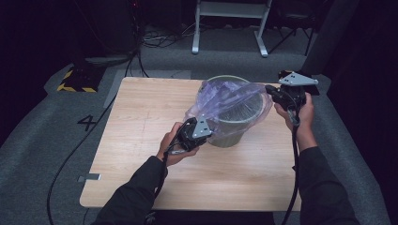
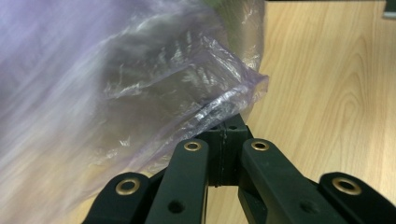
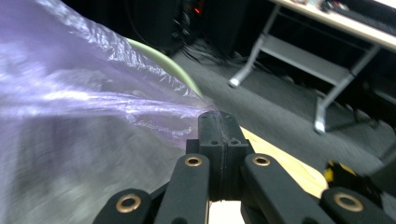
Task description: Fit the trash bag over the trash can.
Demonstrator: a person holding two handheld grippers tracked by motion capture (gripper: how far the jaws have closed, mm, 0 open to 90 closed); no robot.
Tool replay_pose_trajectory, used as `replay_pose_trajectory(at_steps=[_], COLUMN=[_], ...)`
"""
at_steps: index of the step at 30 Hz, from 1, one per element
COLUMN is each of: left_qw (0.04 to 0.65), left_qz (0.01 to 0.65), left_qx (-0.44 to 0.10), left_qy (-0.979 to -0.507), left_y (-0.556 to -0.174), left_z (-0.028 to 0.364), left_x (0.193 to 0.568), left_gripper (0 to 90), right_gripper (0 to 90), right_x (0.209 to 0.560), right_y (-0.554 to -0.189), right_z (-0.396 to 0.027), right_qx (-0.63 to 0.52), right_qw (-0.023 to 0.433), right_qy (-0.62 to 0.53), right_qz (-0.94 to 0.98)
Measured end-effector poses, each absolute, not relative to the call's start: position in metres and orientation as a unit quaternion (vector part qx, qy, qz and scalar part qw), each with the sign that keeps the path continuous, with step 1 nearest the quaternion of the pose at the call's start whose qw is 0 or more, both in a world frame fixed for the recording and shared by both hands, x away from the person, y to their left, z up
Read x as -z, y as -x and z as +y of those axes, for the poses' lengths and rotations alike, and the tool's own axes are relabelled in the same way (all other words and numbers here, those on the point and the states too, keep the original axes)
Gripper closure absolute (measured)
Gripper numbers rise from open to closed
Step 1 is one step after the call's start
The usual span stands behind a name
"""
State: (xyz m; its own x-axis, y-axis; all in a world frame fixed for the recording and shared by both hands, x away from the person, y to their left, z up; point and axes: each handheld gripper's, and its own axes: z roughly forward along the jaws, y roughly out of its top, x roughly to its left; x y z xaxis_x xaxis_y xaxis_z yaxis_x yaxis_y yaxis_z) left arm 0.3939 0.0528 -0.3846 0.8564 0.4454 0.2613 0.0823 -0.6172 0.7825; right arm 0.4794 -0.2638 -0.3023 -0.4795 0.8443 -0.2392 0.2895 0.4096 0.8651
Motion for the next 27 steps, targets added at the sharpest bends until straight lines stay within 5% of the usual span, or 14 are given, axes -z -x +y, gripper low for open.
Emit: replay_pose_trajectory(at_steps=[12,15,21,27], left_qw=[0.423,0.443,0.488,0.528], left_qz=[0.135,0.125,0.138,0.135], left_qx=[-0.215,-0.212,-0.215,-0.222], left_qy=[-0.870,-0.862,-0.835,-0.808], left_y=[-0.385,-0.377,-0.357,-0.344], left_z=[0.069,0.076,0.090,0.097], left_x=[0.398,0.394,0.377,0.355], left_gripper=[87.1,69.7,20.9,15.4], right_gripper=[90.0,90.0,90.0,90.0], right_x=[0.322,0.322,0.322,0.322], right_y=[-0.510,-0.509,-0.506,-0.504], right_z=[-0.276,-0.275,-0.275,-0.277], right_qx=[-0.377,-0.380,-0.379,-0.381], right_qw=[0.329,0.329,0.333,0.333], right_qy=[-0.424,-0.422,-0.419,-0.417], right_qz=[0.755,0.754,0.755,0.755])
